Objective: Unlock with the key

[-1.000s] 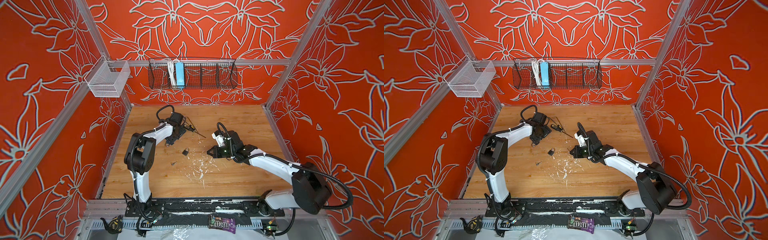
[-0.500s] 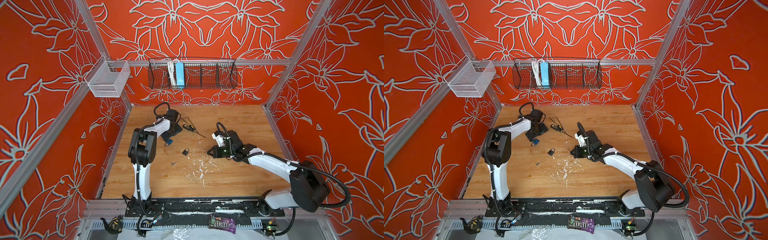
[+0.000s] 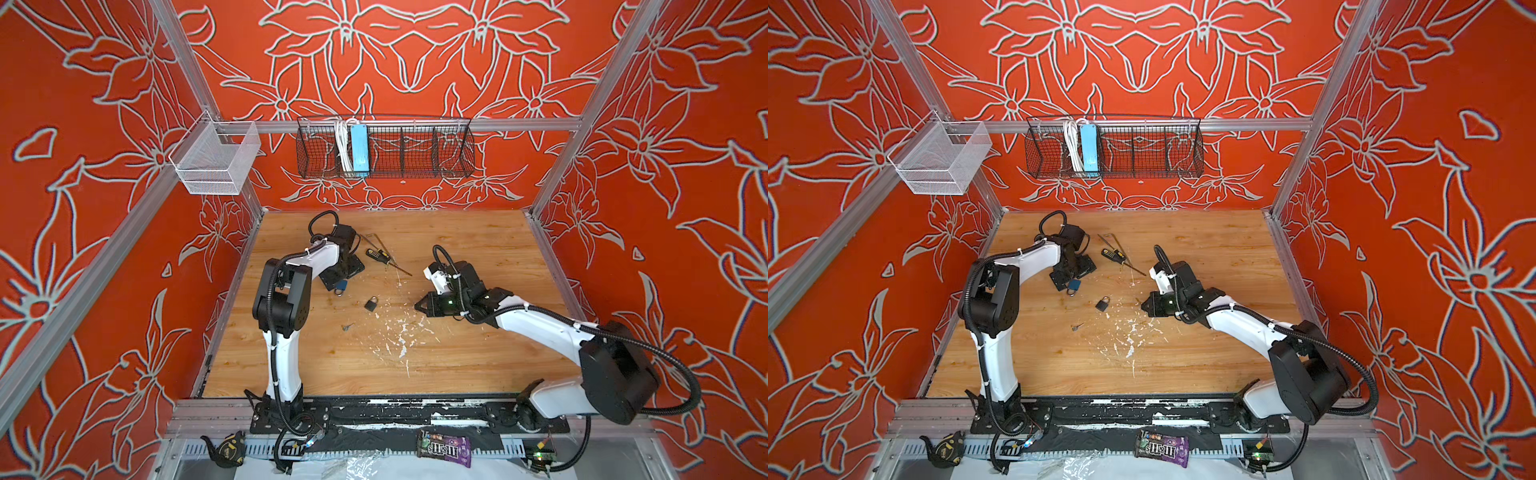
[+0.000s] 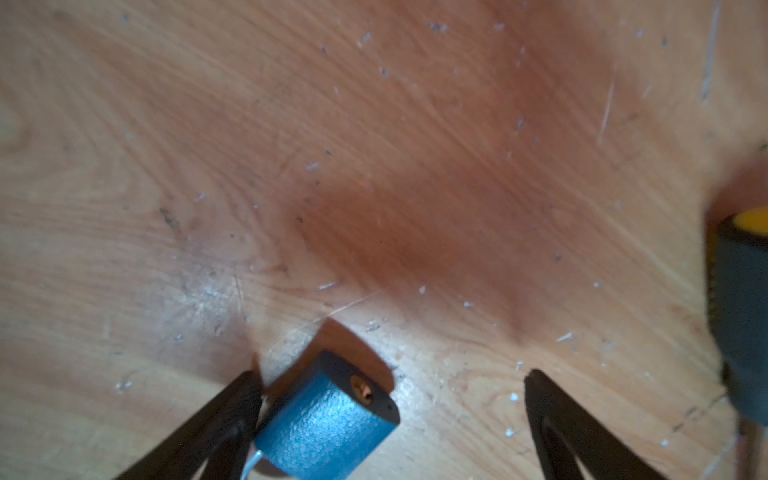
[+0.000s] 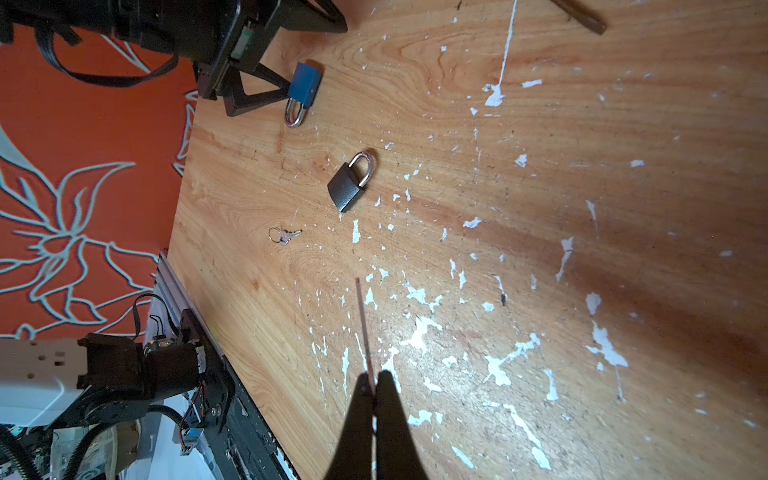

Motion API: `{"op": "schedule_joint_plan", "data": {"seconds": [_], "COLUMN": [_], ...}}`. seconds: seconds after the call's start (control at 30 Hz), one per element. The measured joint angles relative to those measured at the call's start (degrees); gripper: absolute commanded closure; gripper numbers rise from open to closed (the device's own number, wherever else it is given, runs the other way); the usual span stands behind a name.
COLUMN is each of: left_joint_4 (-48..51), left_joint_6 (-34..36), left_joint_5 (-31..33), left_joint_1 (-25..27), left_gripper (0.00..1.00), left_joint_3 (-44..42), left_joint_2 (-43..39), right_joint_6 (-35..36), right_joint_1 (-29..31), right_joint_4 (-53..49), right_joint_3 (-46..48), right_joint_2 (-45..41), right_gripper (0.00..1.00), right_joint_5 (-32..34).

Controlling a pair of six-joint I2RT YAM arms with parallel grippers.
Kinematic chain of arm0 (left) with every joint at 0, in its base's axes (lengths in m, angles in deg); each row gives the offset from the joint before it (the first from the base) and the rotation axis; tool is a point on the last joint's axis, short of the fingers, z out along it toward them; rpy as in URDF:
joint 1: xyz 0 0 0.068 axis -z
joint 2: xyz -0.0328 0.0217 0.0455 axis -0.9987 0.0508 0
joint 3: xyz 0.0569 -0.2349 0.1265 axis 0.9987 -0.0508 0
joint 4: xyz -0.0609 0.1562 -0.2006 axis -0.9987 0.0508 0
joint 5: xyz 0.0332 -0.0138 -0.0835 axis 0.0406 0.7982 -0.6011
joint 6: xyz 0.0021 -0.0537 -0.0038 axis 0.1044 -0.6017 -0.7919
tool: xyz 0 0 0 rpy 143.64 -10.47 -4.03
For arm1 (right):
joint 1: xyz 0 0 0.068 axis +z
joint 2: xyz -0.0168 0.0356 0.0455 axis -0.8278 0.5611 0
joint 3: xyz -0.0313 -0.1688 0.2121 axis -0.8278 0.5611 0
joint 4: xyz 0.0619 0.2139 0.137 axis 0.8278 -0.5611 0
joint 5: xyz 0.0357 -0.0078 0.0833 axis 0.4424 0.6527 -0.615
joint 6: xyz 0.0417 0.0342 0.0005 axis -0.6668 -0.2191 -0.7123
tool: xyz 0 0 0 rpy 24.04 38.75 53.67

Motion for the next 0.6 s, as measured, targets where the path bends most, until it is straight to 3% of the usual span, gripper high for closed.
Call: {"op": "schedule_joint_plan", "data": {"seconds": [0.07, 0.23, 0.6], "left_joint_4": [1.09, 4.09, 6.99], "left_joint_6": [0.52, 1.62, 4.02], "left_joint_5": [0.85, 1.73, 3.15], "left_joint_1": [0.74, 1.97, 2.43], "left_gripper": [0.17, 0.22, 0.44], "left_joint_3": [0.00, 0.00, 0.13], "left_joint_2": [0.00, 0.04, 0.17], "right_joint_6": [-0.02, -0.04, -0.04], "right_joint_1": [0.00, -0.02, -0.72], "right_joint_4": [0.02, 0.02, 0.07], "right_joint_3": [0.00, 0.00, 0.00], "right_joint_2": [0.00, 0.00, 0.00], "right_gripper": [1.00, 1.00, 1.00], "right_joint_5": [0.00, -0.02, 0.02]}}
